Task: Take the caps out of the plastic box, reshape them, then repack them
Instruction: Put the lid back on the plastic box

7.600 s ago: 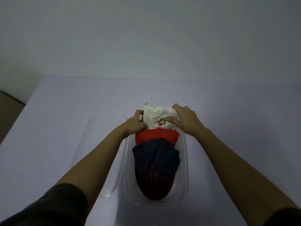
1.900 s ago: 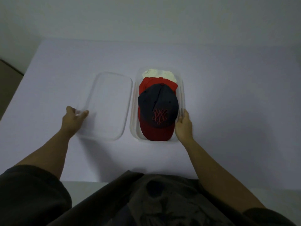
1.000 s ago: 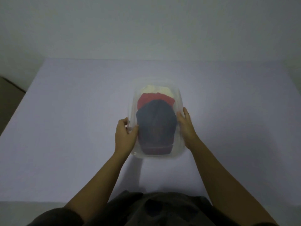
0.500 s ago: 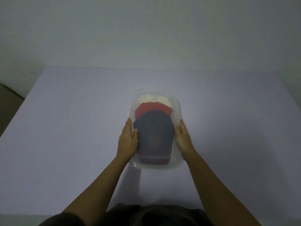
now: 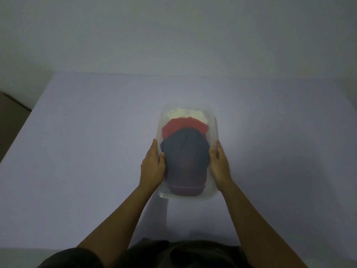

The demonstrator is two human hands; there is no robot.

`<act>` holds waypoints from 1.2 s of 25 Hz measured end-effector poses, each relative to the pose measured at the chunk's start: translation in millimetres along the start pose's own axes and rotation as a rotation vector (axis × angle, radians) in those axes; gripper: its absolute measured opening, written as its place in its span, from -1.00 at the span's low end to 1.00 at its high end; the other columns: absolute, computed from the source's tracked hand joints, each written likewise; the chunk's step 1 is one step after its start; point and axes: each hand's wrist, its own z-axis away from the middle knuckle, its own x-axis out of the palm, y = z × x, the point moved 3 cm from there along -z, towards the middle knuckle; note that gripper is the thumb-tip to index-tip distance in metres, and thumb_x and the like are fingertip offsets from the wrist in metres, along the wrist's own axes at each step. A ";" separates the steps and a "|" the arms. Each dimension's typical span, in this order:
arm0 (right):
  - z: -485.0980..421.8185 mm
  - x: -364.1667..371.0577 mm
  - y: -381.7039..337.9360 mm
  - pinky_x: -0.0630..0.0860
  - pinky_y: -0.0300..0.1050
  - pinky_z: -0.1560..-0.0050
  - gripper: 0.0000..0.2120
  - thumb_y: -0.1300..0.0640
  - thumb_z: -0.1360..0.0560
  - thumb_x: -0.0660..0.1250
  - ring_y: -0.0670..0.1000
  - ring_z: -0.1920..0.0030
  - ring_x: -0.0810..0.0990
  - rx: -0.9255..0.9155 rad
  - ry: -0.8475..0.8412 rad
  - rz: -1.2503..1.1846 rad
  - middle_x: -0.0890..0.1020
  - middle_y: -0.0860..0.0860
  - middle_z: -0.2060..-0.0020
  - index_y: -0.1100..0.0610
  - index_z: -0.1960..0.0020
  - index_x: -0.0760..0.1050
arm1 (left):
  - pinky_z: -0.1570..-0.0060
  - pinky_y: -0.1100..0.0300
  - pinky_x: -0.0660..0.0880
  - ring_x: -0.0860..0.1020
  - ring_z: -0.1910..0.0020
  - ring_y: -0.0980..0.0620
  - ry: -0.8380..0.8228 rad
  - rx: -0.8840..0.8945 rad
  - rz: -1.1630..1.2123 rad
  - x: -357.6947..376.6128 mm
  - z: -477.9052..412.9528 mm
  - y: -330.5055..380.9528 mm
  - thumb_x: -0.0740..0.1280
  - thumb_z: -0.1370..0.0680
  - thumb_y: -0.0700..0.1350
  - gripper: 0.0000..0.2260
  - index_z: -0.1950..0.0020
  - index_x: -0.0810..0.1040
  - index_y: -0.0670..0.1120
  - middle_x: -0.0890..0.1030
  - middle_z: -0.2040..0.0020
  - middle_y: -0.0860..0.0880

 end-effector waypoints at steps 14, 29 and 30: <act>-5.1 3.5 12.9 0.24 0.08 -0.42 -0.54 -0.04 -0.62 0.02 0.09 -0.43 0.30 -0.045 0.151 0.194 0.31 0.02 -0.45 -0.02 -0.50 0.10 | -0.39 0.00 0.23 0.26 -0.47 -0.09 0.029 0.006 -0.132 7.6 1.2 -8.1 0.03 -0.64 0.03 -0.51 -0.54 0.03 -0.03 0.18 -0.53 -0.02; 12.3 -9.3 -2.5 0.38 -0.03 -0.27 -0.53 -0.03 -0.60 0.13 0.12 -0.33 0.42 -0.055 0.134 0.013 0.40 0.08 -0.39 0.03 -0.48 0.20 | -0.31 -0.17 0.34 0.41 -0.34 -0.24 -0.045 -0.064 0.039 -14.3 -9.1 1.7 0.13 -0.59 0.16 -0.46 -0.52 0.12 0.02 0.36 -0.45 -0.11; 11.2 -14.7 -6.2 0.42 -0.04 -0.21 -0.53 -0.03 -0.58 0.18 0.10 -0.27 0.46 -0.066 0.120 -0.042 0.42 0.08 -0.37 0.02 -0.46 0.22 | -0.31 -0.19 0.36 0.42 -0.32 -0.23 -0.058 -0.046 0.043 -20.2 -15.6 3.3 0.14 -0.57 0.18 -0.45 -0.52 0.13 0.04 0.37 -0.44 -0.11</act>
